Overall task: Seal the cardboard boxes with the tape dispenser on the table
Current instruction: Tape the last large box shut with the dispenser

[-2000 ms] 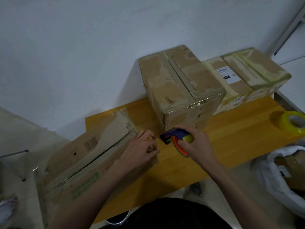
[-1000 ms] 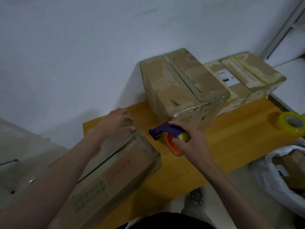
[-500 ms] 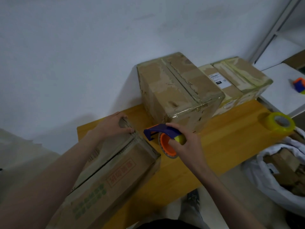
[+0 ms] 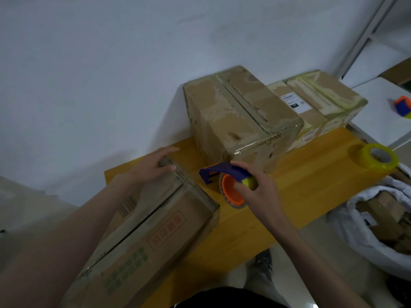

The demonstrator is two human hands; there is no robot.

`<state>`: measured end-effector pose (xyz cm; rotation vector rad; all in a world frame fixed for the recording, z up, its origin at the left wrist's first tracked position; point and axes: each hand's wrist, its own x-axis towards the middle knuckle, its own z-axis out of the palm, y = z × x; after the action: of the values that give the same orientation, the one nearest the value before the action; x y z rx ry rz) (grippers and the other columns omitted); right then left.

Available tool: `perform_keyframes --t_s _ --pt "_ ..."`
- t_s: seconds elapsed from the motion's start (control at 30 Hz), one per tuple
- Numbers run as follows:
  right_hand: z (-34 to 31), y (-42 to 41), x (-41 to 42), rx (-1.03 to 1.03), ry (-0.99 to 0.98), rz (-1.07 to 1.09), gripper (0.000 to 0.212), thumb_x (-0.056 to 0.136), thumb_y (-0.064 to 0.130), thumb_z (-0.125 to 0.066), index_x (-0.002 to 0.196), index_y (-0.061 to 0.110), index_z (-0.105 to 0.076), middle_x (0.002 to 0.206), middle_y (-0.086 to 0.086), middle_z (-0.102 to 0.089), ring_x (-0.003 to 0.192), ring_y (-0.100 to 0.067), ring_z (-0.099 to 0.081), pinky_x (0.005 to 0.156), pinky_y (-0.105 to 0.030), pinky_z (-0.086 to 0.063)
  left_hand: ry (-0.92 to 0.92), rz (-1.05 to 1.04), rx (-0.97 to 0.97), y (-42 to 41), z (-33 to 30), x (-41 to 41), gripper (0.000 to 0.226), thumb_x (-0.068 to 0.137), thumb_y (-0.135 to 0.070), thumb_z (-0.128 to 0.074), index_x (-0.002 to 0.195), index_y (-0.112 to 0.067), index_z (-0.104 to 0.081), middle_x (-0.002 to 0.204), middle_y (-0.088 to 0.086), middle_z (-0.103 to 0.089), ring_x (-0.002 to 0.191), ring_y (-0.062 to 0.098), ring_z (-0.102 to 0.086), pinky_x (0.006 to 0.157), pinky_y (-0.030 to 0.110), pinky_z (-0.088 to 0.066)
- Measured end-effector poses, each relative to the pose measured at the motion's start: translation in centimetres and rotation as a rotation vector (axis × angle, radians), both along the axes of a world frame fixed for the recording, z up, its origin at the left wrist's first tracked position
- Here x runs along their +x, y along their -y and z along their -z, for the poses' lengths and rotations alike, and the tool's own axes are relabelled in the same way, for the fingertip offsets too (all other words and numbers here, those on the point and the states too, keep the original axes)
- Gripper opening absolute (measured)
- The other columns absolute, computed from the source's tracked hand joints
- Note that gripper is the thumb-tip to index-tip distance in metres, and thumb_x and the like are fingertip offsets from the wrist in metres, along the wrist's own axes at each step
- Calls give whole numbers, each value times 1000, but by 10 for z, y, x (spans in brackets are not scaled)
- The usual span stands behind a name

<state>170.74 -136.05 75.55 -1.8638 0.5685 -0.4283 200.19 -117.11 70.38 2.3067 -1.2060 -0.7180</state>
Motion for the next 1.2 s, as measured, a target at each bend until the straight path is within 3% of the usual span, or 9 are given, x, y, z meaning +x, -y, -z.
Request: perform_keyframes --t_s 0.1,0.27,0.37,0.5,0.67,0.83,1.03,1.1,1.2 --pt "1 2 -2 0 9 11 46 90 12 -69 129 35 -63 113 21 -66 98 0 -60 74 -14 -49 20 48 -7 3 0 -5 75 72 -93 -44 123 -39 -57 132 -12 -56 122 8 -52 103 28 -43" --pt "-2 5 -6 3 22 34 46 90 12 -68 129 35 -63 117 21 -65 106 0 -59 78 -11 -47 32 15 -50 11 1 -5 69 64 -98 -43 100 -42 -59 110 -10 -60 103 8 -57 87 18 -43" --pt "-5 10 -8 -7 39 56 45 91 11 -67 128 36 -63 118 25 -64 107 2 -58 78 -8 -45 87 1 -95 12 4 -3 73 73 -92 -42 110 -33 -65 114 -8 -59 108 12 -56 98 32 -46" --pt "-7 16 -12 -10 48 57 45 91 9 -66 127 37 -64 111 37 -62 105 7 -57 77 -6 -44 136 141 -93 22 9 -18 75 85 -83 -35 124 -28 -68 127 -6 -64 134 15 -46 119 48 -24" --pt "-2 16 -16 8 57 33 46 92 8 -66 127 37 -63 114 38 -60 109 8 -57 81 -7 -45 164 29 -116 34 28 -39 48 76 -71 -54 87 -26 -67 93 -14 -60 101 10 -54 117 54 -14" --pt "0 15 -25 -5 54 -2 47 91 6 -68 128 36 -63 115 39 -60 112 8 -56 85 -8 -44 67 59 -142 39 19 -49 11 91 -30 -69 102 -26 -68 114 -13 -63 111 6 -57 122 59 -2" --pt "3 29 -42 27 58 -15 49 89 3 -69 128 33 -66 122 21 -66 116 0 -57 89 -11 -46 141 148 -146 48 25 -98 77 68 -91 -44 110 -33 -73 113 -15 -64 122 1 -43 114 29 20" --pt "2 34 -47 37 58 -40 48 89 2 -69 128 30 -66 124 15 -66 117 -3 -58 89 -12 -46 181 132 -135 51 27 -101 76 67 -87 -45 106 -27 -71 111 -11 -64 124 7 -44 109 21 27" --pt "0 40 -50 17 63 -72 45 87 10 -68 127 31 -66 126 13 -66 118 -6 -58 90 -15 -48 194 95 -81 55 19 -100 65 69 -81 -43 99 -28 -68 106 -13 -64 120 10 -47 115 32 18"
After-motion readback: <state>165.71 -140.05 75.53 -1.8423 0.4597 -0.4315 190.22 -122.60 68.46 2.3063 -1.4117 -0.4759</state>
